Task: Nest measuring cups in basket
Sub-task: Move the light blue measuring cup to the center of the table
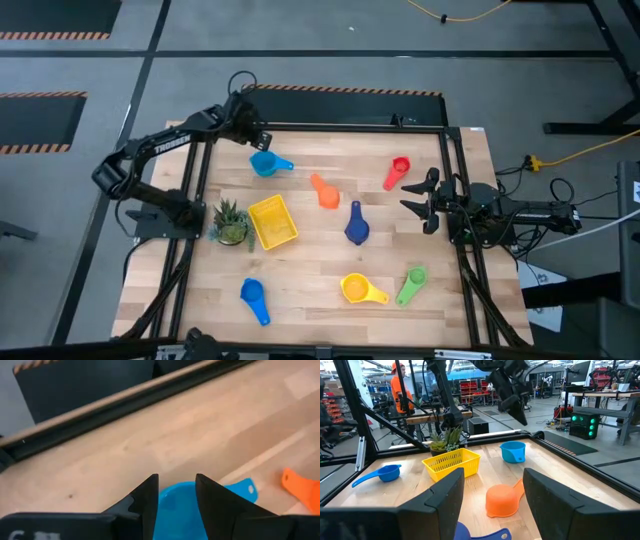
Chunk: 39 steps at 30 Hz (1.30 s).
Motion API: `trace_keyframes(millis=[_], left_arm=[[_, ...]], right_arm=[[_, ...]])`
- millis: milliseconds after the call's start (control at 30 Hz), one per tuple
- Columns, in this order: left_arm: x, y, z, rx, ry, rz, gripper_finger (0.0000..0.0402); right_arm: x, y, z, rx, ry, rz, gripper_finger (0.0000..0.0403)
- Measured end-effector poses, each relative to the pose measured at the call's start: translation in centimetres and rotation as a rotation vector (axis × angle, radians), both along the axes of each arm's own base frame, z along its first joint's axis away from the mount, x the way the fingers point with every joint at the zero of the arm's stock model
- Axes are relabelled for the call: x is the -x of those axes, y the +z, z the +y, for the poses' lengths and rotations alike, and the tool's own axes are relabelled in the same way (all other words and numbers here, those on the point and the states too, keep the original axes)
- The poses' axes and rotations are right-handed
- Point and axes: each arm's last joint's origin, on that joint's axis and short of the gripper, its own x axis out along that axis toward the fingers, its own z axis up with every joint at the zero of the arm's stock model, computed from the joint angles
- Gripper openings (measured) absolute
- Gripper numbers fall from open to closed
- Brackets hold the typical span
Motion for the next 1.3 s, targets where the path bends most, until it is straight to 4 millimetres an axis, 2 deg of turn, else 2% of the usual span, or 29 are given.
trace_keyframes(millis=[533,900,1067,1300], left_arm=[[0.5,-1.3,-0.5,0.043,-0.060,0.174,0.0122],[-0.1,-1.4,-1.0,0.036,-0.092,0.196,0.0122],[-0.4,-2.4,-0.7,0.052,-0.086,0.240,0.0122],[-1.0,-4.9,0.0,0.129,-0.094,0.303,0.0122]], right_arm=[[0.0,0.0,0.0,0.000,0.000,0.000,0.0209],[0.0,0.0,0.0,0.000,0.000,0.000,0.0209],[0.0,0.0,0.0,0.000,0.000,0.000,0.0209],[0.0,0.0,0.0,0.000,0.000,0.000,0.0209]])
